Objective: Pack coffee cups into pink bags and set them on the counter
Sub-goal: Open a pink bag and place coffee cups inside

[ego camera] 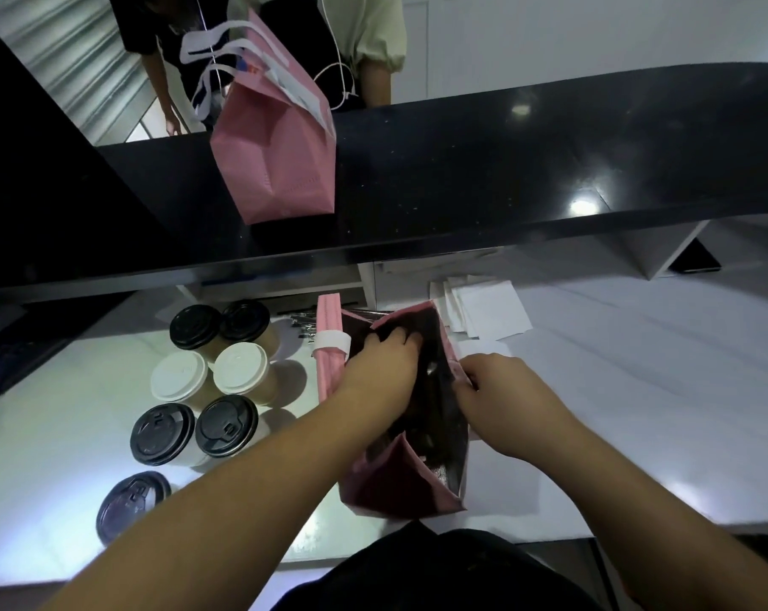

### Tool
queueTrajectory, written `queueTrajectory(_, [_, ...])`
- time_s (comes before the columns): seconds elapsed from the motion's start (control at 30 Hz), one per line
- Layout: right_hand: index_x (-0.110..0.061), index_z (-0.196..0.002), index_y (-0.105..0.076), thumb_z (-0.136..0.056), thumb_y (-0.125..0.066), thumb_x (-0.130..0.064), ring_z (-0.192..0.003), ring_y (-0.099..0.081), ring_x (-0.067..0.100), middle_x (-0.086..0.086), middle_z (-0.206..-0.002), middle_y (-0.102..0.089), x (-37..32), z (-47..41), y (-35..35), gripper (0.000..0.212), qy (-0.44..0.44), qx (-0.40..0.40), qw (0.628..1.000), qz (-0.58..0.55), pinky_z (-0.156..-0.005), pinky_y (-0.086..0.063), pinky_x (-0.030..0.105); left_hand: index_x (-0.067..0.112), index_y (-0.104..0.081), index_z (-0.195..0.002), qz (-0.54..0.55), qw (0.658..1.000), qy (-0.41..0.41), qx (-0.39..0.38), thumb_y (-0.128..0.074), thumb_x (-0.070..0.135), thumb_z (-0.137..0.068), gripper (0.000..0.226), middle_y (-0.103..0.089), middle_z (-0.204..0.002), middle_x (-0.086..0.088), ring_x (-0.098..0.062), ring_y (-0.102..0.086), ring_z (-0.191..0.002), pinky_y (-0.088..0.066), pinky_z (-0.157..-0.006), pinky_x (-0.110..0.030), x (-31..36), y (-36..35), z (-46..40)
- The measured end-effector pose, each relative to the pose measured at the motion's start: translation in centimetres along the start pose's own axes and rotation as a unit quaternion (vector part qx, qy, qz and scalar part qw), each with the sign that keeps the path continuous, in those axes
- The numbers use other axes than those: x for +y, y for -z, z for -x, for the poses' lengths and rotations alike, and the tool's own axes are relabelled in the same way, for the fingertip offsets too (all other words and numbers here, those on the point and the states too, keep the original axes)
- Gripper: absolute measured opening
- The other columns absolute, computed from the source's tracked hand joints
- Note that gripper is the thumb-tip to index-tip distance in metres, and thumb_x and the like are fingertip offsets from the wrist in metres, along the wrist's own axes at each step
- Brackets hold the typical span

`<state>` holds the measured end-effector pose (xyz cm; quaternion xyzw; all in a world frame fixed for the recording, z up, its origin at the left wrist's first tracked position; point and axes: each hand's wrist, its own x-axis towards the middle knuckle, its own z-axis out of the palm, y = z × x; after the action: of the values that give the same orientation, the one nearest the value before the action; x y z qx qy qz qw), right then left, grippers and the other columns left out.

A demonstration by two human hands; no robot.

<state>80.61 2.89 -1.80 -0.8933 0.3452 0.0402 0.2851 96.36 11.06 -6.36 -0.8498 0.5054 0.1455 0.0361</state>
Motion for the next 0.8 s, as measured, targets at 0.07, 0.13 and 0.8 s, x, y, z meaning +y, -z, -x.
queueTrajectory(0.07, [-0.012,-0.076,-0.058,-0.100,-0.044,-0.022,-0.062,-0.056,0.021,0.004,-0.069,-0.061,0.0,0.0,0.0,0.030,-0.002,0.002,1.000,-0.004,-0.048,-0.032,0.030,0.019,-0.043,-0.151,0.011,1.000,-0.010,-0.027,-0.070,0.016,-0.092,0.065,-0.048,-0.148,-0.008,-0.039,-0.051,-0.126,-0.048,-0.106,-0.052,-0.5,0.1,-0.6])
queueTrajectory(0.13, [-0.014,-0.075,-0.058,-0.101,-0.043,-0.022,-0.061,-0.056,0.019,0.002,-0.068,-0.061,0.0,0.0,0.1,0.031,-0.007,0.005,1.000,-0.006,-0.048,-0.032,0.028,0.019,-0.045,-0.149,0.005,0.998,-0.031,-0.061,-0.073,0.022,-0.089,0.066,-0.050,-0.147,-0.009,-0.039,-0.054,-0.123,-0.050,-0.104,-0.052,-0.7,0.4,-1.1])
queueTrajectory(0.8, [-0.015,-0.075,-0.059,-0.103,-0.042,-0.028,-0.062,-0.059,0.018,0.001,-0.068,-0.062,-0.3,0.7,-0.6,0.036,-0.014,0.045,0.999,0.005,-0.052,-0.045,0.032,0.021,-0.029,-0.160,-0.047,0.987,-0.046,-0.148,-0.072,0.008,-0.088,0.085,-0.030,-0.163,-0.006,-0.042,-0.042,-0.134,-0.046,-0.109,-0.053,-0.9,-1.4,-2.1])
